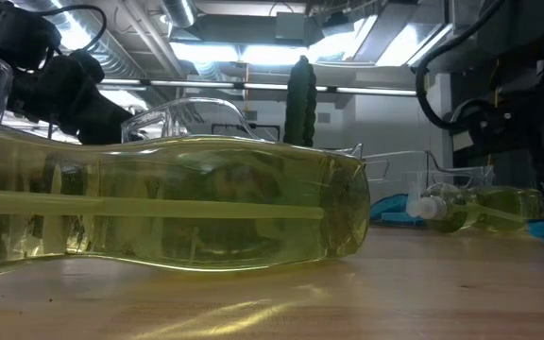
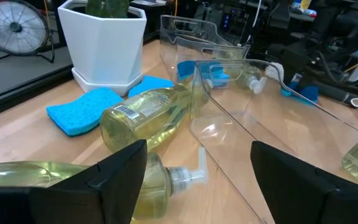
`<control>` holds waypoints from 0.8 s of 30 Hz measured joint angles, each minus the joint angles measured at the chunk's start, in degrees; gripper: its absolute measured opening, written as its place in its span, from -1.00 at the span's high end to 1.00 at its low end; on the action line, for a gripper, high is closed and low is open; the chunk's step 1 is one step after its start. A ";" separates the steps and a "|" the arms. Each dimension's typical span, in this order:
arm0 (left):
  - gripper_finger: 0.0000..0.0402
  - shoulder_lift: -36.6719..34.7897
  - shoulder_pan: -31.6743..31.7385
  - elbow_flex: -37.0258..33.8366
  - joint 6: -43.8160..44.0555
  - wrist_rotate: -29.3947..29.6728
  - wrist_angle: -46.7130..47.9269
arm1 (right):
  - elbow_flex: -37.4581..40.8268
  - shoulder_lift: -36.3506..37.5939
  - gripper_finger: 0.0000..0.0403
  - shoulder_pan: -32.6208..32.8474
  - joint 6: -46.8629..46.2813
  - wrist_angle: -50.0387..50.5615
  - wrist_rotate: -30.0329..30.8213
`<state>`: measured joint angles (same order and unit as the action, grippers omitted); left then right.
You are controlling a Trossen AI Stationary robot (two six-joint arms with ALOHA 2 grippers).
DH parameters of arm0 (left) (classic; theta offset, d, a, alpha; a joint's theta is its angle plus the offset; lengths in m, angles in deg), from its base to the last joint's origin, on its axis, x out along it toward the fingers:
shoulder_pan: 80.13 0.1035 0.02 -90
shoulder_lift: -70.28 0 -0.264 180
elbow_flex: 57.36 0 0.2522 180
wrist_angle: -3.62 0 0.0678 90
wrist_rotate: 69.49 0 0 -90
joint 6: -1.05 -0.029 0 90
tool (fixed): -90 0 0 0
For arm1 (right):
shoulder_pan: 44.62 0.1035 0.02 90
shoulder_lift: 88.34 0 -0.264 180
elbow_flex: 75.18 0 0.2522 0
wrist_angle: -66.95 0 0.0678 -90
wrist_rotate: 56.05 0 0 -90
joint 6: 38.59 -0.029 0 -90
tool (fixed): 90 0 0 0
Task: Pick & Place Kitchen Sink Supplies
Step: Put the blue sponge into the top transparent bin
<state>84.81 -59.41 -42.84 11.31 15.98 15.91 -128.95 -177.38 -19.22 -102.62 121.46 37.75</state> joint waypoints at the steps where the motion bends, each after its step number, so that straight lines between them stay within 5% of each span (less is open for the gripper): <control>1: -0.40 0.00 0.00 0.00 -0.02 0.00 -0.01 | 0.03 0.00 0.50 -0.01 -0.86 -0.32 -0.10; 8: -0.40 0.00 0.01 -0.01 0.00 0.00 0.00 | -0.85 -0.13 0.83 -0.06 -4.56 -2.23 -1.01; 17: -0.40 0.00 0.00 0.00 -0.02 0.00 0.01 | -7.76 -0.55 0.83 0.42 -5.93 0.10 2.34; 24: -0.40 0.00 -0.01 -0.01 0.00 0.00 -0.01 | -16.06 -0.42 0.84 0.36 3.73 3.39 2.99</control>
<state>84.81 -59.42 -42.85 11.31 15.98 15.91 -145.02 -177.79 -18.86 -98.89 124.85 40.74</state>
